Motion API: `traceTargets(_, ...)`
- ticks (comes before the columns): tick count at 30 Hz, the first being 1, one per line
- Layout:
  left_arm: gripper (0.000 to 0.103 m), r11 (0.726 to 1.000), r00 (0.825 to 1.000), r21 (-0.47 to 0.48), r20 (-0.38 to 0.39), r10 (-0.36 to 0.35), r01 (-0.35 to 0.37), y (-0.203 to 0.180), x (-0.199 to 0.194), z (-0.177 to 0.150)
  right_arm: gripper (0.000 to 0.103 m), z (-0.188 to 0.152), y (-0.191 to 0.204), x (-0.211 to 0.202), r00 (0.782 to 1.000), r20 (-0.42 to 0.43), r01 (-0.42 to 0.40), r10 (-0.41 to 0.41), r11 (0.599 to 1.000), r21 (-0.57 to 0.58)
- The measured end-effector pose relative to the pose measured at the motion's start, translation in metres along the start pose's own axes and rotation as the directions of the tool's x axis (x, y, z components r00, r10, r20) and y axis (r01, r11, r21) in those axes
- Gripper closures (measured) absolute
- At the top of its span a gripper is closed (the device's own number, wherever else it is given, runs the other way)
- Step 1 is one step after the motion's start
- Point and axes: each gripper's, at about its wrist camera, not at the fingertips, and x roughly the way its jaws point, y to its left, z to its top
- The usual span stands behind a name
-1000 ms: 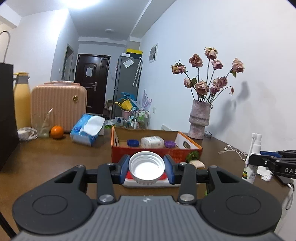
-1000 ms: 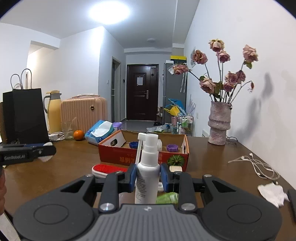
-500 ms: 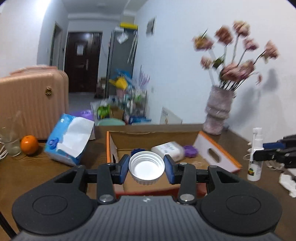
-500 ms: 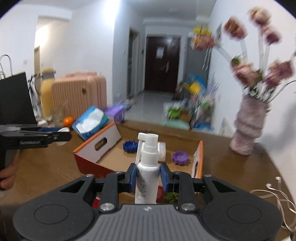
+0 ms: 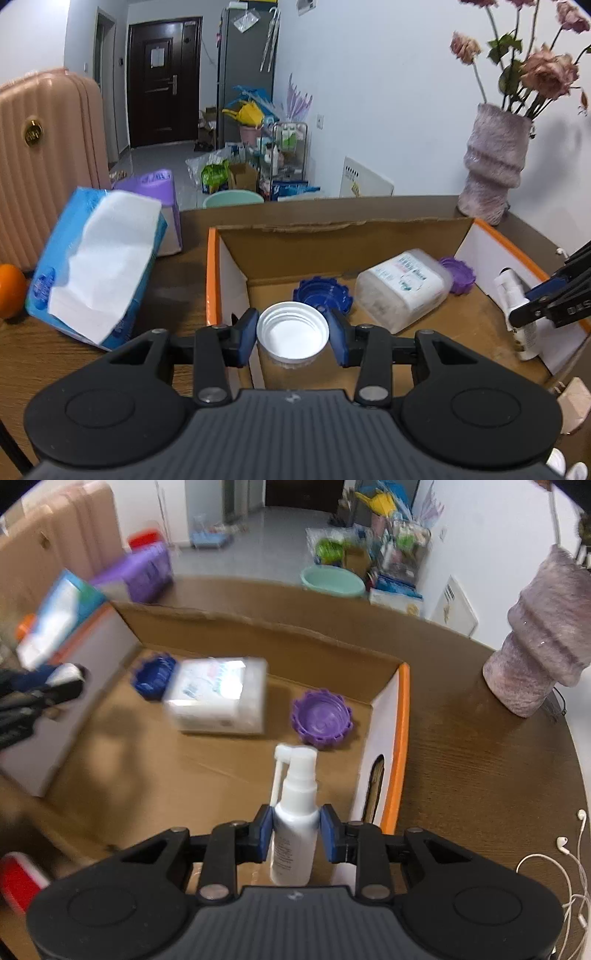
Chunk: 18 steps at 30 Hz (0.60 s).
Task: Organize rigid objects
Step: 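Open the left tool over the box while the right tool releases the spray bottle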
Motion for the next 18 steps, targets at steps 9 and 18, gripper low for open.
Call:
traceTargets(9,0.039,1.0,1.0,0.009,0.001,-0.019,0.019,0.001,-0.004,0.008,0.07,0.007,0.003,0.014,0.999,0.002,0.044,-0.044,0.999,0.005)
traceTargets(18,0.029,1.0,1.0,-0.001,-0.001,-0.006,0.006,-0.006,-0.042,0.016,0.063,0.004,0.003,-0.038,0.994,0.093,0.049,-0.05,0.999,0.017)
